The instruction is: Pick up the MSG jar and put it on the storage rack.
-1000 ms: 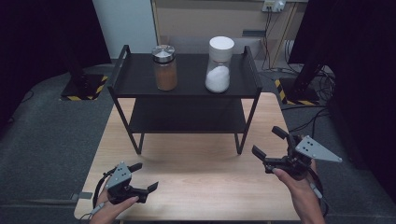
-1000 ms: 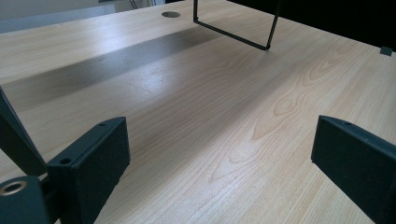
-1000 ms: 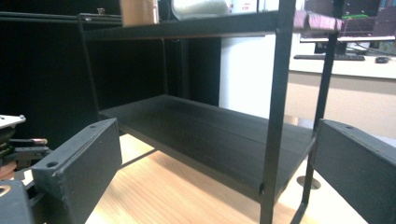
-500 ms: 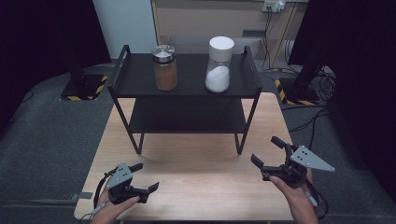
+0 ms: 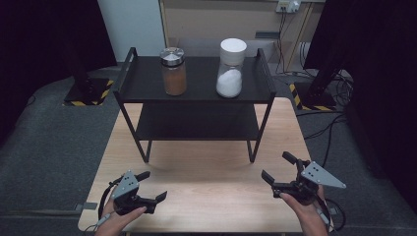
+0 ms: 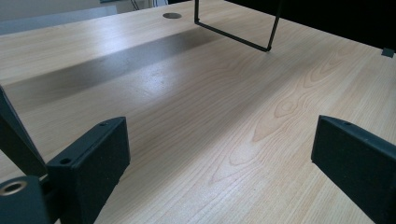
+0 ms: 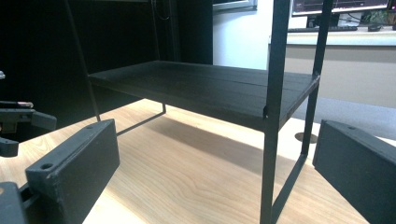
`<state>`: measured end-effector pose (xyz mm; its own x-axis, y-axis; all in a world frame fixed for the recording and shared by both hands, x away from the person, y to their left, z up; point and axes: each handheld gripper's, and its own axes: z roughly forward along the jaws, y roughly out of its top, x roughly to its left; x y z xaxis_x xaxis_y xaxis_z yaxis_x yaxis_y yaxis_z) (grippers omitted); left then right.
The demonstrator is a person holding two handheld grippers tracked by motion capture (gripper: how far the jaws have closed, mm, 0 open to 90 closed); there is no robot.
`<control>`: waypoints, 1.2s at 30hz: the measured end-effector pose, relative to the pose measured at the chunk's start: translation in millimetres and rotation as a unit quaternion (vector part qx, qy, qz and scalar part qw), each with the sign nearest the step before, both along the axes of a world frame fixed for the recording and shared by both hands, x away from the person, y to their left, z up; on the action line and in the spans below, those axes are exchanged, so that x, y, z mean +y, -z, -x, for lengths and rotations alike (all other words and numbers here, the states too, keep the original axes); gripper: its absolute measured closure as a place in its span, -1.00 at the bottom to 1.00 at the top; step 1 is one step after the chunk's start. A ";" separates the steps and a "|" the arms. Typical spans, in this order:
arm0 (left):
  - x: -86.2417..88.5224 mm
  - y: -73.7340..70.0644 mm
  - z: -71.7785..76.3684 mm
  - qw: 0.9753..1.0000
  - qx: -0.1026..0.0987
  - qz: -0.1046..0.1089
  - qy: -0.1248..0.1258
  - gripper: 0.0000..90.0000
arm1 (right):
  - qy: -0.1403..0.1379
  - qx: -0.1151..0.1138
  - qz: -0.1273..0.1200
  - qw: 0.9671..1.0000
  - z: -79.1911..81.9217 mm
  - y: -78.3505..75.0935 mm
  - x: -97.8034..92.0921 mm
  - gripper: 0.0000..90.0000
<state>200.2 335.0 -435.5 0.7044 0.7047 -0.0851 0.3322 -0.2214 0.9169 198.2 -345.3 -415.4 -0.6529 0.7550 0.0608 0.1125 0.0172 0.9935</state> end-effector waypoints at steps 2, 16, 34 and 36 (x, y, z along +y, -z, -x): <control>0.1 0.2 0.1 1.000 0.000 0.000 -0.001 -0.93 | 0.001 0.002 -0.004 1.000 1.0 3.2 -0.1 -0.98; 0.7 0.4 1.0 1.000 0.001 0.000 -0.008 -0.93 | 0.002 0.013 0.000 1.000 6.5 18.0 1.6 -0.97; -2.6 2.0 3.1 1.000 -0.004 0.000 -0.016 -0.93 | -0.006 0.023 -0.003 1.000 12.3 31.9 2.4 -0.96; -2.8 2.6 3.3 1.000 -0.004 0.000 -0.018 -0.93 | -0.005 0.025 -0.002 1.000 12.7 33.9 2.6 -0.95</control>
